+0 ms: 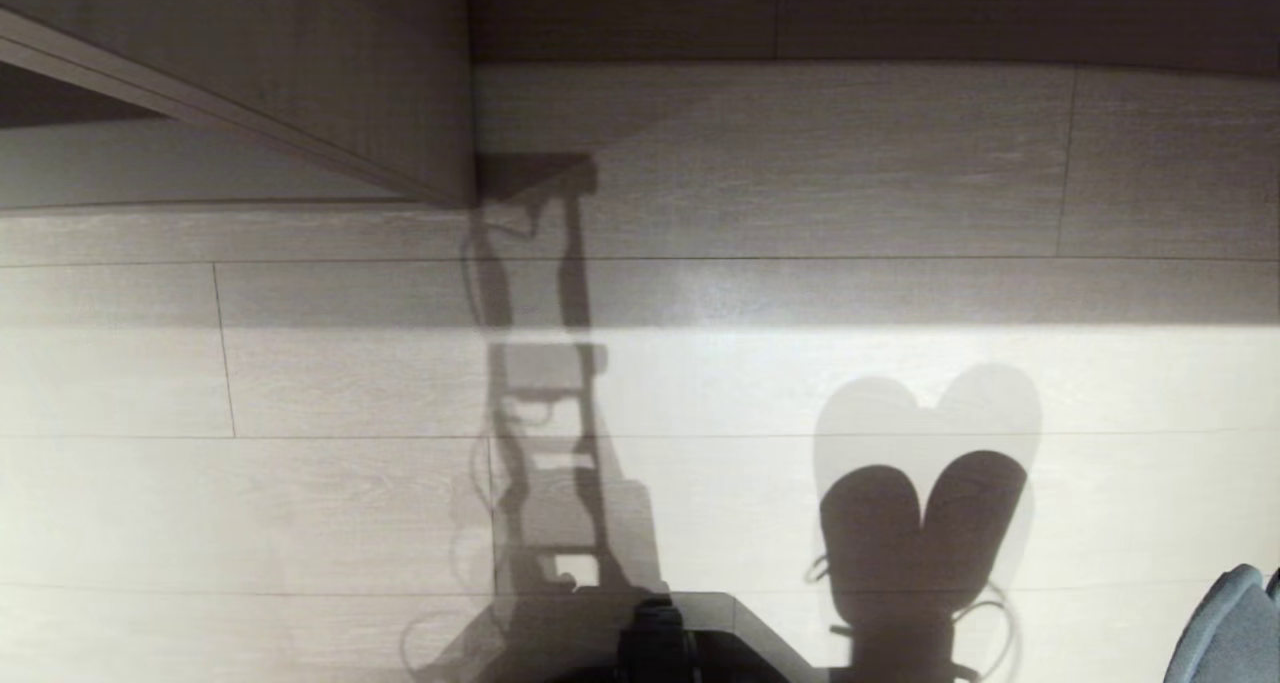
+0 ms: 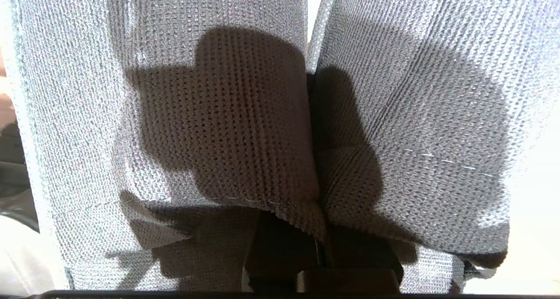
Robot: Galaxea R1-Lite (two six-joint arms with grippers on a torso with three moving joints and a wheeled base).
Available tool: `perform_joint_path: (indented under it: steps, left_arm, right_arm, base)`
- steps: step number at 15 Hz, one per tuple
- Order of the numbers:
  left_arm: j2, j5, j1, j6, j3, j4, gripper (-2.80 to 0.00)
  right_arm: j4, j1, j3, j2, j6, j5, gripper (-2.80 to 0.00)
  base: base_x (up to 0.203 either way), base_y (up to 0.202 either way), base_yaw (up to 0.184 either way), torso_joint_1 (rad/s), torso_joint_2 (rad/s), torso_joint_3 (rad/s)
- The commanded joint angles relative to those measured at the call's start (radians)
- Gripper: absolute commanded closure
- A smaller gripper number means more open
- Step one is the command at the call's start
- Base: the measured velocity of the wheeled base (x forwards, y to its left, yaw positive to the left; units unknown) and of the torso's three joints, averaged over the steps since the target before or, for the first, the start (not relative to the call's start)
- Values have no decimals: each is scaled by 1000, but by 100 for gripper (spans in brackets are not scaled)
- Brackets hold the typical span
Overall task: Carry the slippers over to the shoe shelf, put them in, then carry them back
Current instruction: Place the slippers into the shoe cabinet
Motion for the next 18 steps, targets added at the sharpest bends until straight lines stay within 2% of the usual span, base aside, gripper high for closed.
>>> perform_joint_path:
  steps: [1,18]
  left_arm:
    - [0,1,2,-1,0,0,0]
    - [0,1,0,-1,0,0,0]
  right_arm:
    - [0,0,0,1,5,-1,0]
    - [-1,0,0,1,31,-11,0]
  base:
    - [0,0,0,-2,2,193]
    - [0,0,0,0,1,202]
